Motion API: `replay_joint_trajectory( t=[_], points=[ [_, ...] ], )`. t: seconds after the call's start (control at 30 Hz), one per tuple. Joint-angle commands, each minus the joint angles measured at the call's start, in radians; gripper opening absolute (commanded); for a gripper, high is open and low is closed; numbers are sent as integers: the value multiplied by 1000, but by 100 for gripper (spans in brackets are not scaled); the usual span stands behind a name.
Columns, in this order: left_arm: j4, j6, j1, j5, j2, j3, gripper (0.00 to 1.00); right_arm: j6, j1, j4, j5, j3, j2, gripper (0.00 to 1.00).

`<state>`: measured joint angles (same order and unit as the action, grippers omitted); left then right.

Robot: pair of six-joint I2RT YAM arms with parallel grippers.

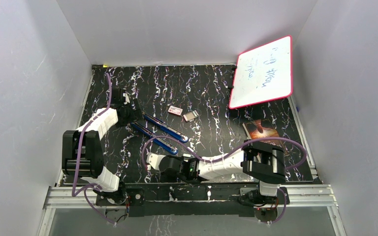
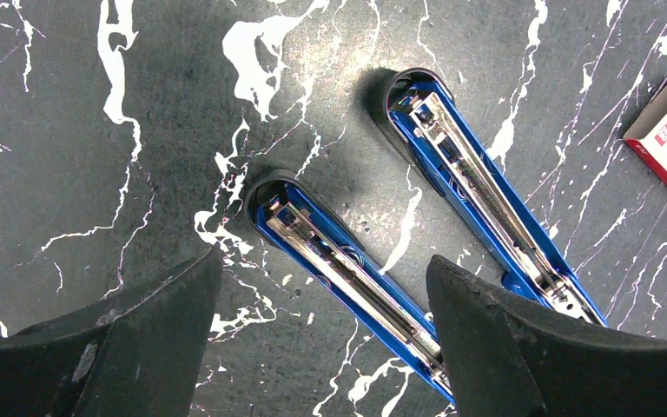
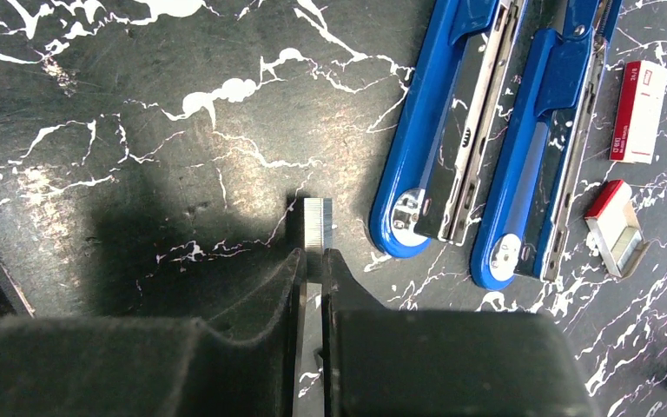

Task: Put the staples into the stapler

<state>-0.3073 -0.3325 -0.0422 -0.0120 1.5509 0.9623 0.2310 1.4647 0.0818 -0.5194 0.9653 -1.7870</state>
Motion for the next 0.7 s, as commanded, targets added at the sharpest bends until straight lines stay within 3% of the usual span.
replay_joint_trajectory(
  t=[0.0, 0.67],
  points=[
    [-24, 10, 7, -8, -8, 27, 86, -27, 14, 41, -7, -15, -10, 17],
    [-24, 10, 7, -6, -10, 24, 86, -43, 21, 42, -4, -31, -9, 27]
  ],
)
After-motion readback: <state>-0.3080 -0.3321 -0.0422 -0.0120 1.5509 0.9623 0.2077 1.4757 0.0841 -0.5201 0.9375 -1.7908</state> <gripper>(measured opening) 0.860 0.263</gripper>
